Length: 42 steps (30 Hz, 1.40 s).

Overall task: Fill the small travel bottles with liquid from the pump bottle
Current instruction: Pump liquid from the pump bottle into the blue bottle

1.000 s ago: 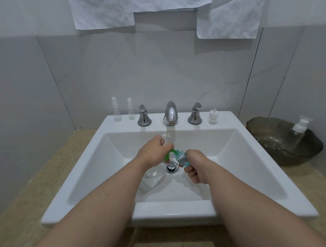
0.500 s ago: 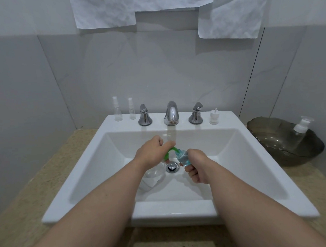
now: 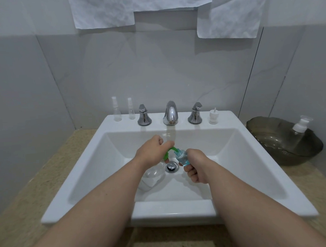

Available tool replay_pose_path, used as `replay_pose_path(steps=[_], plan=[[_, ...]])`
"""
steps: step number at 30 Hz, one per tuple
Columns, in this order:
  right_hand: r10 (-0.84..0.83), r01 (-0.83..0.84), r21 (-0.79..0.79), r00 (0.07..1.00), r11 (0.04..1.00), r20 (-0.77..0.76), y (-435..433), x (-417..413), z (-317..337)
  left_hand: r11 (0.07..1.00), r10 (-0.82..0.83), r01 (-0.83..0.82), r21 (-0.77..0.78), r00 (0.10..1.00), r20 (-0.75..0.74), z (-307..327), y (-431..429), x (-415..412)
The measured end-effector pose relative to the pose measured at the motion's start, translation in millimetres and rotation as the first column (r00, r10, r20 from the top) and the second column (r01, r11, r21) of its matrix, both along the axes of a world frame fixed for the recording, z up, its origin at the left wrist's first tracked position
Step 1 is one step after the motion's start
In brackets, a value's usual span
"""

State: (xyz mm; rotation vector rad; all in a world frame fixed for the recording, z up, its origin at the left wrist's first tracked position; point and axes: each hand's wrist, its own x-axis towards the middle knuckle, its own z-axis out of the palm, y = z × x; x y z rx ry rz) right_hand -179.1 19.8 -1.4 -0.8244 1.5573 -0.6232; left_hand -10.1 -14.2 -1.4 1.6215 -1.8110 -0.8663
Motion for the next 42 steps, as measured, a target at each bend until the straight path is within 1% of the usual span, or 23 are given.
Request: replay_pose_path(steps=[20, 24, 30, 37, 42], plan=[[0.012, -0.011, 0.024, 0.999, 1.0, -0.051, 2.2, 1.6, 3.1, 0.999, -0.038, 0.04, 0.027, 0.998, -0.051, -5.0, -7.0, -2.0], [0.014, -0.012, 0.03, 0.998, 0.999, -0.062, 0.7, 2.2, 0.7, 0.999, -0.039, 0.039, 0.022, 0.999, -0.03, -3.8, -4.8, -0.8], [0.013, -0.012, 0.016, 1.0, 1.0, -0.02, -0.2, 0.5, 0.3, 1.0, 0.005, -0.004, -0.016, 0.998, 0.058, -2.2, 1.8, 1.3], [0.008, -0.008, 0.0, 1.0, 1.0, 0.005, 0.7, 0.7, 0.9, 1.0, 0.007, -0.006, -0.02, 0.997, 0.074, 1.1, 6.1, -0.4], [0.002, -0.002, -0.003, 1.0, 1.0, 0.013, -0.5, 0.1, -0.3, 1.0, 0.003, -0.003, -0.004, 0.999, 0.053, 1.5, 5.1, -2.8]])
